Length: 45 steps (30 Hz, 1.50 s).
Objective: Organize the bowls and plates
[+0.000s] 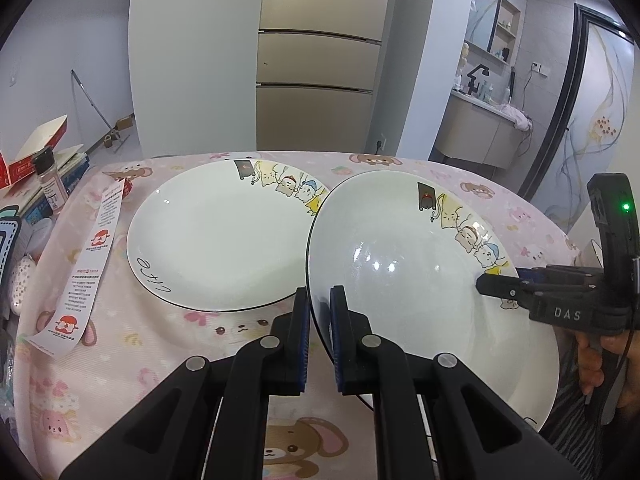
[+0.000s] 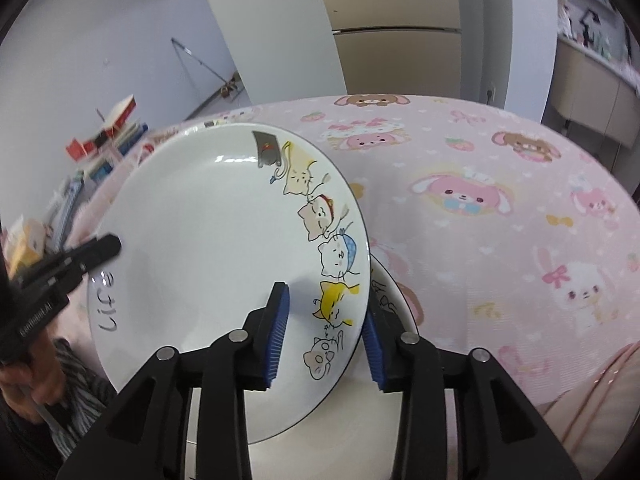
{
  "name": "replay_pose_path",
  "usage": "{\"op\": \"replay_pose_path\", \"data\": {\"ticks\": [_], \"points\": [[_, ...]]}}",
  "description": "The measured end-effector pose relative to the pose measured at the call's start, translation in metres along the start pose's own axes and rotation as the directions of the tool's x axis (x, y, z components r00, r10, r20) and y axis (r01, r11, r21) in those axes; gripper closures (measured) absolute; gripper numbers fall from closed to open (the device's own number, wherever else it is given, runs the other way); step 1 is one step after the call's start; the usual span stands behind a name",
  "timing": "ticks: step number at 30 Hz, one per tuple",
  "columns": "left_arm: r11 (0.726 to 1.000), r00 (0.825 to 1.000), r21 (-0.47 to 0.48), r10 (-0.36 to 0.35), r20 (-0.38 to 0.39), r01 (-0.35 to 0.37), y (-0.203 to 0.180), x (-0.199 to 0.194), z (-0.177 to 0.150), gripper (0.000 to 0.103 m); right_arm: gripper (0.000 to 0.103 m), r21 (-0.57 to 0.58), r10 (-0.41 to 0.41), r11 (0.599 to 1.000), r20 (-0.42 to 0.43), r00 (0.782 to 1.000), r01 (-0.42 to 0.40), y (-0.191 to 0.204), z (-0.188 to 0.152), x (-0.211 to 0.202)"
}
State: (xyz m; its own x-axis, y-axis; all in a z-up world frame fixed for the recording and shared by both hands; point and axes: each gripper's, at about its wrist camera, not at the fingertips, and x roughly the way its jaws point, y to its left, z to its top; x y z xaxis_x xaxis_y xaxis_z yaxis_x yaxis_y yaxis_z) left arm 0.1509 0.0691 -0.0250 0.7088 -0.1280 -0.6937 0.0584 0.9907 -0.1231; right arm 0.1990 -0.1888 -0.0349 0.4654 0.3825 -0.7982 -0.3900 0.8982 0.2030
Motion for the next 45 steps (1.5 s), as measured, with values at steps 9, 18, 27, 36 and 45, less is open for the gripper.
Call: {"op": "replay_pose_path", "data": {"ticks": [9,18,27,36,45], "points": [[0.999,1.000,0.039,0.027,0.006,-0.028,-0.007,0.000,-0.002,0.093,0.065,-0.174,-0.109,0.979,-0.027,0.994,0.103,0.015,-0.005,-0.003],[0.998,1.000,0.065,0.013,-0.006,-0.012,-0.013,0.002,-0.005,0.092,0.051,-0.333,-0.288,0.900,0.033,0.957,0.282,0.038,-0.013,-0.008],[0.995,0.999,0.097,0.003,-0.044,0.001,-0.021,0.010,-0.010,0.090,0.044,-0.369,-0.362,0.857,0.067,0.930,0.360,0.040,-0.015,-0.012],[0.991,0.997,0.135,-0.009,-0.076,0.019,-0.030,0.016,-0.014,0.089,0.032,-0.381,-0.395,0.835,0.089,0.914,0.398,0.042,-0.015,-0.011],[0.980,0.997,0.200,0.026,-0.069,-0.012,-0.042,0.016,-0.017,0.091,0.001,-0.340,-0.378,0.850,0.140,0.915,0.403,0.039,-0.010,-0.019]]}}
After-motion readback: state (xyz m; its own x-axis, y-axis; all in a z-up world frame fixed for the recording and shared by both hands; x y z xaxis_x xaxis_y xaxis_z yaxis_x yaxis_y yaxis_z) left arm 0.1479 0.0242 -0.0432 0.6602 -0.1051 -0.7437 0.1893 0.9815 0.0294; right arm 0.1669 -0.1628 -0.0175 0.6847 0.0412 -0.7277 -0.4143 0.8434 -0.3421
